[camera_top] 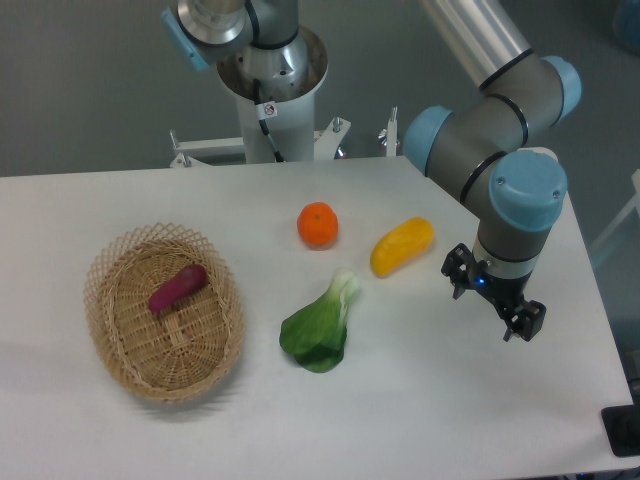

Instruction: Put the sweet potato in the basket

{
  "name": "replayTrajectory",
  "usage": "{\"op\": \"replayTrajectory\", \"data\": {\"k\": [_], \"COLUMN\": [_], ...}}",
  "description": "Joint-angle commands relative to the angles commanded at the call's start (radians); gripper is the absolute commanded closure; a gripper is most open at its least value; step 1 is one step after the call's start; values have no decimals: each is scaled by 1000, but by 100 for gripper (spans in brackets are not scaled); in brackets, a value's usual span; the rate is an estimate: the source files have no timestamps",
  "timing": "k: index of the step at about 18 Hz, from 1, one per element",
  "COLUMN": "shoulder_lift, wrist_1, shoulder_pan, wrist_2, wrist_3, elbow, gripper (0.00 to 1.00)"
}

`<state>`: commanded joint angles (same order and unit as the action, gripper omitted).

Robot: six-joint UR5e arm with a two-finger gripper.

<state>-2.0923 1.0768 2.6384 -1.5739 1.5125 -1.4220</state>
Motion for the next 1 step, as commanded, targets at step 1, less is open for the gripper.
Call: {"op": "replayTrajectory", "data": {"k": [1], "shoulder_lift": [0], "wrist_1": [-2], "shoulder_pan": [0], "wrist_2": [0], "wrist_3": [0], "elbow": [-2], "gripper": [0]}}
